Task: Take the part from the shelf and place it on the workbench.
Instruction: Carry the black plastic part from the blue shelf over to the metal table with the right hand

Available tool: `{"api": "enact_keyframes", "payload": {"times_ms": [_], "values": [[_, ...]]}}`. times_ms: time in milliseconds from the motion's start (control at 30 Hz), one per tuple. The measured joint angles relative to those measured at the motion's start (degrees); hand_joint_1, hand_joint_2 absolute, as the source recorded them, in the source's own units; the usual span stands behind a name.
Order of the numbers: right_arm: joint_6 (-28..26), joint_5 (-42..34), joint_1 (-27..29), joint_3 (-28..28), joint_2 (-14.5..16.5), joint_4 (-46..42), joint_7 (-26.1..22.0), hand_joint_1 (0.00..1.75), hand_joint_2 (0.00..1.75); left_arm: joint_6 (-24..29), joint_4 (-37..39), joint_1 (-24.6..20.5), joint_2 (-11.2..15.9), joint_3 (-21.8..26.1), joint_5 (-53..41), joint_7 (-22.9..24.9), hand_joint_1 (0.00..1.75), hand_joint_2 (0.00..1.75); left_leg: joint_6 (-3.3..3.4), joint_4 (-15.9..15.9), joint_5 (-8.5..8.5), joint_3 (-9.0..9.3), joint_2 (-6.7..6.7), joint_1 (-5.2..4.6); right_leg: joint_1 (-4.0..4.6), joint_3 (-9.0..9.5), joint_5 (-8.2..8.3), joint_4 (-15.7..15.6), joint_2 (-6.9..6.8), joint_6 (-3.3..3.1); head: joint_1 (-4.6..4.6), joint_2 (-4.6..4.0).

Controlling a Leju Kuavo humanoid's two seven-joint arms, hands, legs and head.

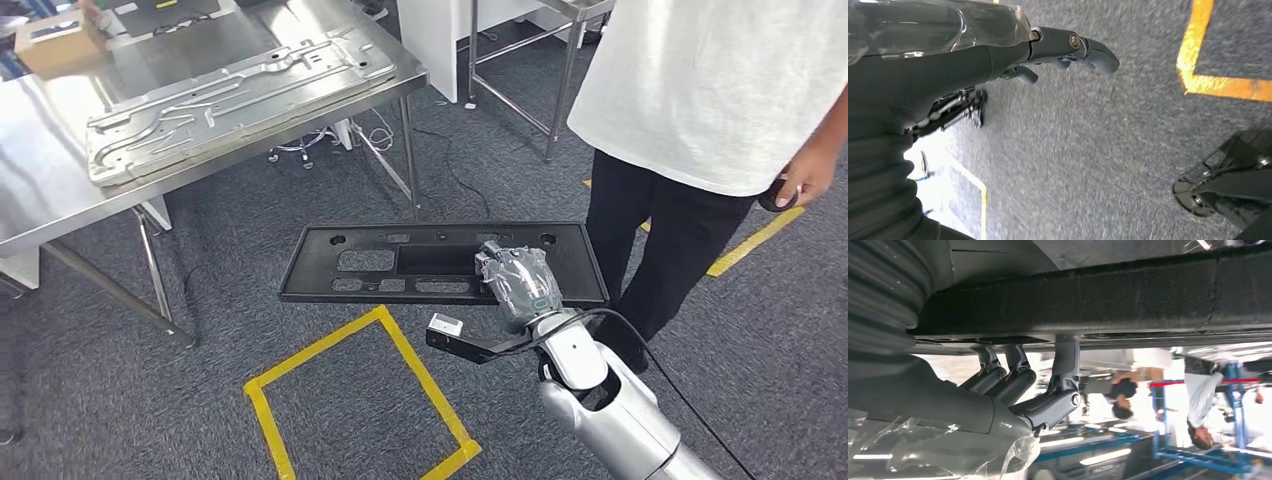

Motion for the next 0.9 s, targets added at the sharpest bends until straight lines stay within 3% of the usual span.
{"api": "enact_keyframes", "payload": {"times_ms": [33,100,167,233,267,333,400,433,467,500,533,600,633,700,733,767,833,900], "values": [[0.05,0.0,-0.05,0.07,0.01,-0.01,0.01,1.75,1.75,-0.02,0.0,0.06,-0.01,0.04,-0.02,0.04,0.0,1.75,0.43,-3.76,2.11,1.74,0.37,-0.2,0.1,0.38,-0.18,-0.12,-0.69,-0.01,0.0,0.0],[0.12,0.0,-0.28,0.13,-0.02,-0.01,0.02,1.75,1.75,-0.02,0.0,0.06,0.07,0.13,-0.09,0.24,0.0,1.75,1.87,-13.23,6.18,6.45,2.99,-1.22,0.22,1.4,-0.44,-0.77,-1.98,0.03,0.0,0.0],[0.21,-0.01,-0.55,0.15,-0.1,-0.01,0.04,1.75,1.75,-0.03,0.0,-0.2,0.14,0.2,-0.18,0.56,0.0,1.75,2.96,-18.19,7.28,8.83,5.2,-2.3,0.31,2.06,-0.58,-1.43,-3.27,0.28,-0.01,0.0],[0.28,-0.01,-0.7,0.2,-0.15,-0.02,0.07,1.75,1.75,-0.04,0.0,-0.32,0.16,0.22,-0.22,0.8,0.0,1.75,3.3,-19.21,6.93,9.25,4.45,-2.72,0.41,2.57,-0.75,-1.94,-4.72,0.74,-0.01,0.01],[0.3,-0.01,-0.67,0.22,-0.12,-0.03,0.09,1.75,1.75,-0.05,0.0,-0.14,0.16,0.22,-0.25,0.87,0.0,1.75,3.24,-19.76,7.11,9.76,3.73,-2.46,0.39,2.92,-1.02,-2.01,-4.67,0.97,-0.01,0.02],[0.28,-0.01,-0.69,0.26,-0.06,-0.05,0.09,1.75,1.75,-0.08,0.0,0.11,0.15,0.21,-0.43,0.91,0.0,1.75,3.17,-20.9,7.45,10.96,2.19,-1.82,0.49,2.01,-2.95,0.93,-1.73,1.22,0.01,0.01],[0.31,-0.02,-0.54,0.28,-0.18,-0.05,0.09,1.75,1.75,-0.11,-0.01,-0.05,0.07,0.2,-0.67,0.93,0.0,1.75,3.18,-21.07,7.52,11.37,0.65,-1.48,0.54,-2.36,-6.51,9.29,1.92,1.19,0.03,0.01],[0.33,-0.03,-0.33,0.29,-0.3,-0.04,0.09,1.75,1.75,-0.12,-0.01,-0.17,0.01,0.2,-0.75,0.94,0.0,1.75,3.2,-20.94,7.46,11.4,-0.21,-1.5,0.55,-5.02,-7.84,13.67,2.56,1.18,0.04,0.02],[0.38,-0.04,-0.05,0.29,-0.44,-0.03,0.09,1.75,1.75,-0.13,-0.01,-0.24,-0.07,0.2,-0.82,0.95,0.0,1.75,3.19,-20.8,7.34,11.42,-1.13,-1.5,0.56,-7.03,-8.24,16.5,2.79,1.22,0.04,0.02],[0.41,-0.03,0.22,0.3,-0.54,-0.03,0.1,1.75,1.75,-0.15,-0.02,-0.23,-0.14,0.2,-0.9,0.96,0.0,1.75,3.1,-20.53,7.13,11.43,-2.11,-1.45,0.53,-7.98,-7.29,16.89,2.9,1.26,0.04,0.02],[0.43,-0.04,0.37,0.31,-0.6,-0.03,0.1,1.75,1.75,-0.18,-0.01,-0.14,-0.18,0.2,-0.94,0.97,0.0,1.75,2.9,-20.11,6.83,11.46,-3.06,-1.33,0.46,-7.51,-5.09,14.46,3.03,1.34,0.05,0.02],[0.44,-0.04,0.44,0.31,-0.66,-0.03,0.11,1.75,1.75,-0.22,-0.01,0.01,-0.22,0.2,-1.01,0.98,0.0,1.75,2.25,-19.03,5.98,11.45,-4.84,-1.07,0.09,-4.13,-0.11,5.67,4.57,1.73,0.06,0.02],[0.44,-0.04,0.43,0.32,-0.67,-0.03,0.11,1.75,1.75,-0.21,0.0,0.01,-0.22,0.2,-1.01,0.99,0.0,1.75,1.94,-18.52,5.57,11.33,-5.6,-1.04,-0.1,-2.64,1.34,2.24,5.33,1.78,0.07,0.02],[0.44,-0.04,0.46,0.34,-0.68,-0.03,0.1,1.75,1.75,-0.17,0.0,0.02,-0.19,0.2,-1.01,1.01,0.0,1.75,1.58,-18.17,5.2,10.96,-6.66,-1.12,-0.18,-1.63,1.71,0.04,5.88,1.39,0.07,0.01],[0.44,-0.04,0.48,0.37,-0.64,-0.04,0.09,1.75,1.75,-0.15,0.0,0.11,-0.17,0.2,-1.01,1.02,0.0,1.75,1.54,-18.14,5.18,10.79,-7.09,-1.07,-0.17,-1.63,1.76,-0.03,5.17,0.91,0.06,0.0],[0.44,-0.04,0.45,0.39,-0.63,-0.04,0.09,1.75,1.75,-0.16,-0.01,0.28,-0.11,0.2,-1.01,1.02,0.0,1.75,1.4,-18.01,5.1,10.62,-6.93,-1.03,-0.11,-1.59,1.75,-0.01,4.6,0.56,0.06,0.0],[0.44,-0.05,0.32,0.41,-0.6,-0.04,0.17,1.75,1.75,-0.16,-0.04,0.44,-0.07,0.2,-1.09,1.05,0.0,1.75,0.76,-15.14,3.59,9.23,-4.36,-0.93,-0.1,-1.46,1.71,-0.04,3.52,-0.03,0.03,0.0],[0.45,-0.08,0.26,0.41,-0.61,-0.04,0.29,1.75,1.75,-0.17,-0.07,0.3,-0.08,0.2,-1.2,1.1,0.0,1.75,-0.04,-7.4,0.13,5.39,-1.08,-0.63,-0.03,-1.37,1.58,-0.07,2.49,-0.35,0.01,0.0]]}}
